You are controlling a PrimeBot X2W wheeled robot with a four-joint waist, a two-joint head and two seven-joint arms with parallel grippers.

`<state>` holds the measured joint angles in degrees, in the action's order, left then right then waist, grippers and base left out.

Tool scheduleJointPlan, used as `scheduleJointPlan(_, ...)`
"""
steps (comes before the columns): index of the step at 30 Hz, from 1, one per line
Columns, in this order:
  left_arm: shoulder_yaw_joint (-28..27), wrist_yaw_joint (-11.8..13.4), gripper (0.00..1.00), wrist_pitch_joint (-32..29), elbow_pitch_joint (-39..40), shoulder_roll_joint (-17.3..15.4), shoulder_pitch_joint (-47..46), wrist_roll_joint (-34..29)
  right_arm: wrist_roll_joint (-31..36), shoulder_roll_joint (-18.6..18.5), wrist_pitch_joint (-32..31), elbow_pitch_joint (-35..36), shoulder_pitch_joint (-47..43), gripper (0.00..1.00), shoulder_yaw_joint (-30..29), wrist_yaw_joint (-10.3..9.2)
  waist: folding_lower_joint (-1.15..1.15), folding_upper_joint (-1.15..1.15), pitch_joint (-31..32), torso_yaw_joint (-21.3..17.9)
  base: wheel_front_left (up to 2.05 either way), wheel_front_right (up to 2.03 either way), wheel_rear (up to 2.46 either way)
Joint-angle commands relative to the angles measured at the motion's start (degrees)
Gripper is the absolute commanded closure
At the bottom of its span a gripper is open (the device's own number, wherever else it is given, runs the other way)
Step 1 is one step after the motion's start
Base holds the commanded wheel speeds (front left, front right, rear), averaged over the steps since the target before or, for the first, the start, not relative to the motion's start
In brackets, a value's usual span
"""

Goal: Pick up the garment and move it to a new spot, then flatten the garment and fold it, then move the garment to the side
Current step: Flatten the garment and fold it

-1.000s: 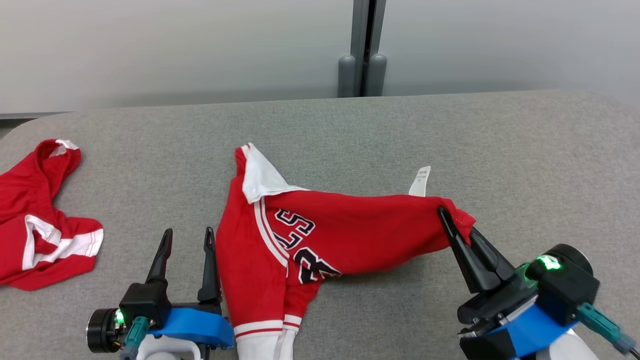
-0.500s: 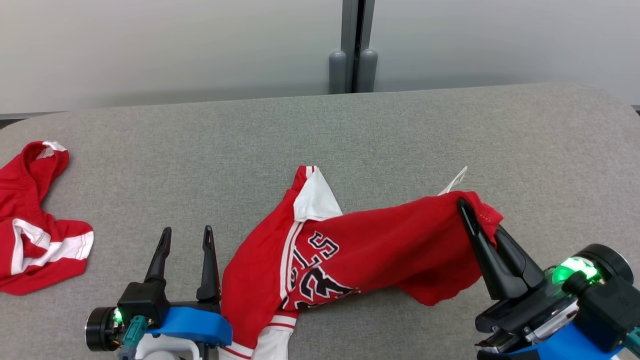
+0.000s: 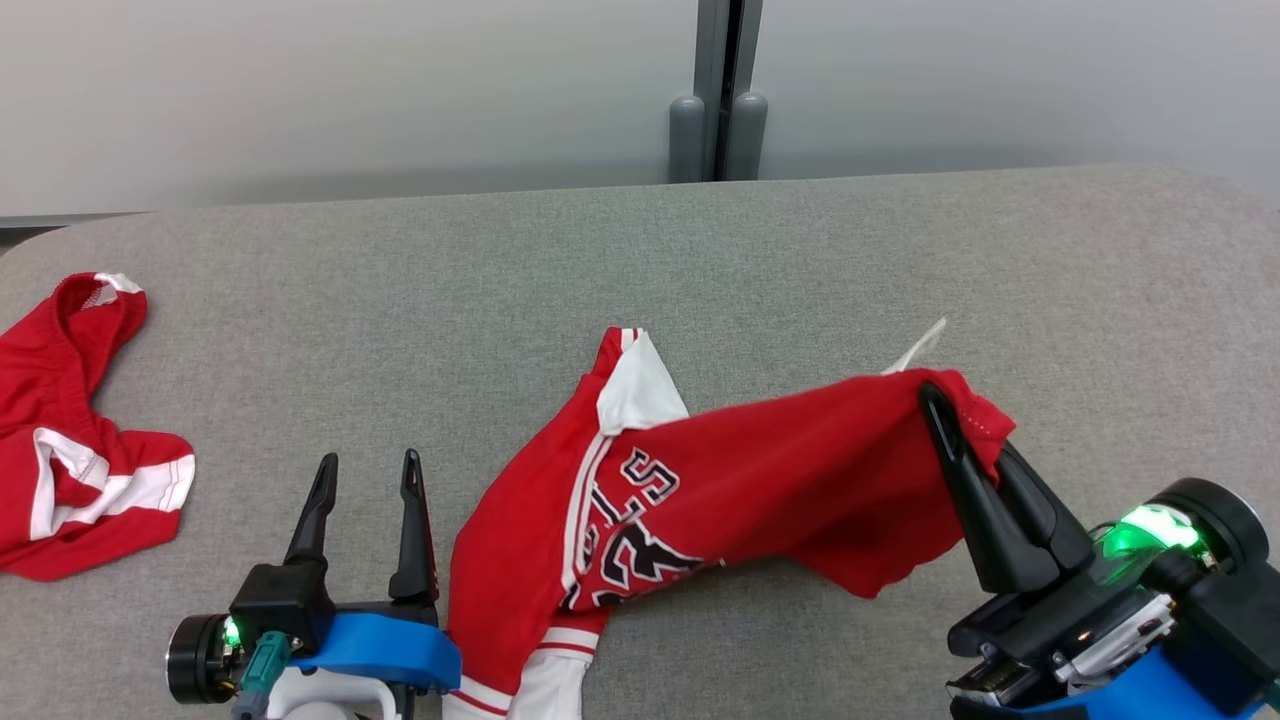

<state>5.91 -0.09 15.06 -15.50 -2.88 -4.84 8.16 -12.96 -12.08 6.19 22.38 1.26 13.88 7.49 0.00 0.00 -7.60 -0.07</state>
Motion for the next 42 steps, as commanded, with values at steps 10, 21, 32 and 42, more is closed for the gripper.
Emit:
scheduleJointPlan(10,-0.4,0.2,0.0,0.2,0.2,0.0,0.0,0.3,0.8,0.5,-2.4,8.1,4.3,1.0,1.2,0.01,0.0,0.0,0.6,-0.1,0.0,0.0,0.0)
scheduleJointPlan(21,0.3,0.6,0.0,0.2,0.1,0.0,-0.3,1.2,-0.4,-1.4,-1.0,-0.7,8.0,1.0,-0.6,0.01,0.0,0.0,0.5,1.4,0.0,0.0,0.0)
scheduleJointPlan(32,1.3,0.8,0.0,0.2,0.5,0.0,-1.3,1.6,-1.9,-5.9,3.4,-21.0,16.4,1.0,-4.8,0.01,0.0,0.0,-1.3,2.7,0.0,0.0,0.0)
scheduleJointPlan(42,2.9,0.8,0.0,0.2,0.1,0.0,-4.0,1.7,-2.4,-10.3,7.7,-45.2,30.9,1.0,-4.1,0.01,0.0,0.0,-4.6,5.4,0.0,0.0,0.0)
